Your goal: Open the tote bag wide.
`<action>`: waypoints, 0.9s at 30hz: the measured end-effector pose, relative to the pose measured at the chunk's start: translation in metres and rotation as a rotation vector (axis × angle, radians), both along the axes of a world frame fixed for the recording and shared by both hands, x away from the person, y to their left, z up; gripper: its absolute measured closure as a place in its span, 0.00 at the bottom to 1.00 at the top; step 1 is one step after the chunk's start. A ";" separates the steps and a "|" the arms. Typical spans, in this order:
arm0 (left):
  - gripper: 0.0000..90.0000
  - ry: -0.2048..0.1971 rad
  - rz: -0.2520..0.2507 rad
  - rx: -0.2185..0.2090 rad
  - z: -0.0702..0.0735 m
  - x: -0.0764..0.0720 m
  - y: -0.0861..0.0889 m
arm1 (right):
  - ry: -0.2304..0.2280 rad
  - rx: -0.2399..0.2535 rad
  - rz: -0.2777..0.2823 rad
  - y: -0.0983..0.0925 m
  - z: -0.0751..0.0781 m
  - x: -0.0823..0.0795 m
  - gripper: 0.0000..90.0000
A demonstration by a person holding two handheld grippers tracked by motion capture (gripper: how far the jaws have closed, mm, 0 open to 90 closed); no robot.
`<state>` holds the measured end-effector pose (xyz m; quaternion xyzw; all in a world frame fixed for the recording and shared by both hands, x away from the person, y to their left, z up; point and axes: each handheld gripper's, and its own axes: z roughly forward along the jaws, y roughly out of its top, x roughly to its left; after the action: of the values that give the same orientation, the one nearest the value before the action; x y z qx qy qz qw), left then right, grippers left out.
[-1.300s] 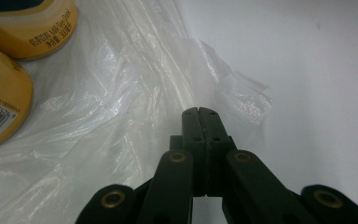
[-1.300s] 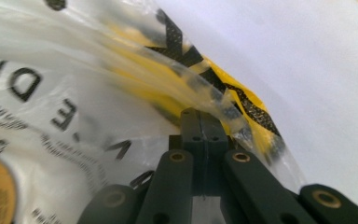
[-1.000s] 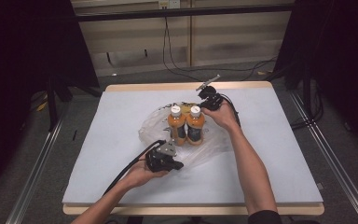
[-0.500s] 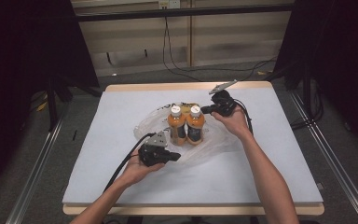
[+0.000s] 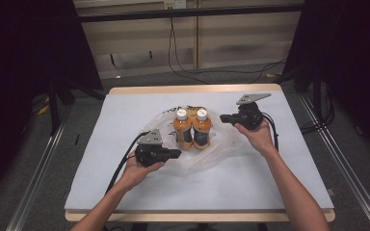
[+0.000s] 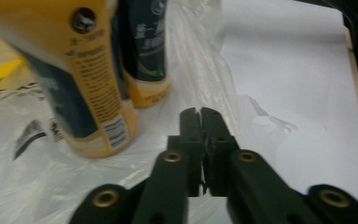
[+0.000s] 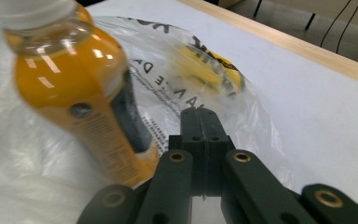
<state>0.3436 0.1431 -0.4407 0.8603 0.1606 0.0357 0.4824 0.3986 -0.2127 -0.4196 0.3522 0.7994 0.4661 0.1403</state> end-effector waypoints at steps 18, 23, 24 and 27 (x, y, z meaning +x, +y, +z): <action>0.26 -0.097 0.159 -0.050 0.017 -0.022 0.043 | -0.071 0.081 -0.072 -0.026 0.008 -0.086 0.17; 0.13 -0.087 0.179 -0.030 0.017 -0.026 0.051 | -0.074 0.082 -0.088 -0.034 0.006 -0.101 0.11; 0.13 -0.078 0.181 -0.009 0.017 -0.027 0.053 | -0.074 0.085 -0.100 -0.036 0.005 -0.104 0.09; 0.09 -0.069 0.198 -0.009 0.014 -0.031 0.060 | -0.083 0.084 -0.134 -0.043 0.002 -0.116 0.08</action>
<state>0.3121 0.2033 -0.4266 0.8364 0.2285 0.1119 0.4856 0.2825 -0.2553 -0.4171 0.3906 0.7473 0.5030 0.1894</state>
